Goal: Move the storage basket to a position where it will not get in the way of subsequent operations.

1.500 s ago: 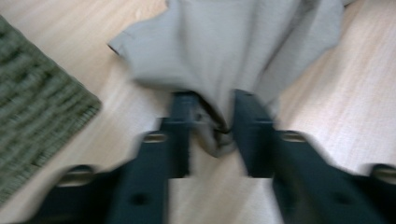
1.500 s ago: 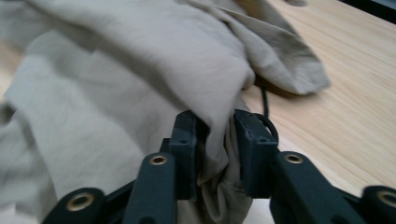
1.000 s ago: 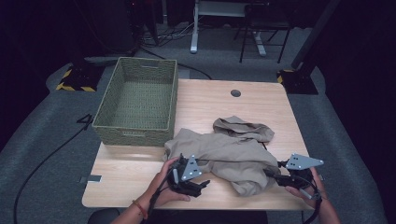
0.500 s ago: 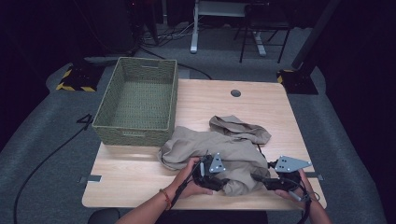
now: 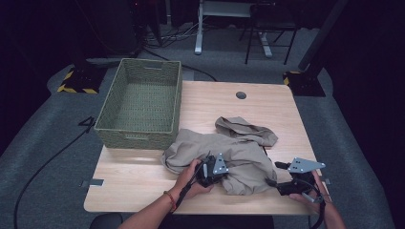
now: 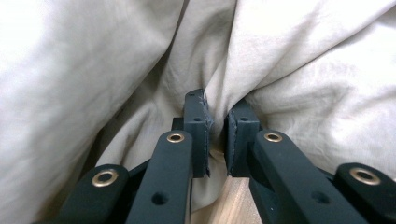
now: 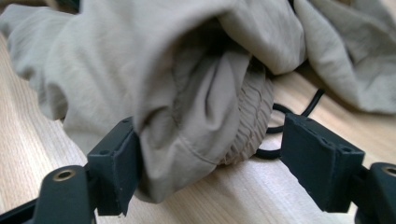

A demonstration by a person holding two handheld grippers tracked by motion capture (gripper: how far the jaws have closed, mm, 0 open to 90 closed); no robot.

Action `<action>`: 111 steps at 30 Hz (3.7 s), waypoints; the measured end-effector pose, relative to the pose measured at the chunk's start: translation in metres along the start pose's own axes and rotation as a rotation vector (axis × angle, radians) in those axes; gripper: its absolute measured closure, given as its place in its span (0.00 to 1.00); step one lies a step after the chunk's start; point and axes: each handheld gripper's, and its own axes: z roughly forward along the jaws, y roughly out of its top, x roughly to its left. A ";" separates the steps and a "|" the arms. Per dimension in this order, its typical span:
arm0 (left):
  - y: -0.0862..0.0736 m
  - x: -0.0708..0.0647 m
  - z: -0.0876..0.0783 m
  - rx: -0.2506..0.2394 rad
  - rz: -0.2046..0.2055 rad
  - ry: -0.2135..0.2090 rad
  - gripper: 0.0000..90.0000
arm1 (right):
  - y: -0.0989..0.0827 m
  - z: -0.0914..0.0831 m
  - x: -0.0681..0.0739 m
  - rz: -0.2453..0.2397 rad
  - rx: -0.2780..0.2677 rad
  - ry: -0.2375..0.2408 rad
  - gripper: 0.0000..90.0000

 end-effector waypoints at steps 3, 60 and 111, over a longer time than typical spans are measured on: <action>0.005 0.000 -0.007 -0.031 0.005 0.009 0.92 | -0.001 0.010 0.000 -0.006 0.023 0.004 0.25; -0.036 0.035 -0.083 0.034 -0.103 0.154 0.41 | 0.023 -0.021 0.013 0.098 -0.086 -0.158 0.37; -0.057 -0.009 -0.052 0.148 -0.111 -0.097 0.83 | 0.016 0.012 0.012 0.215 -0.130 -0.275 0.31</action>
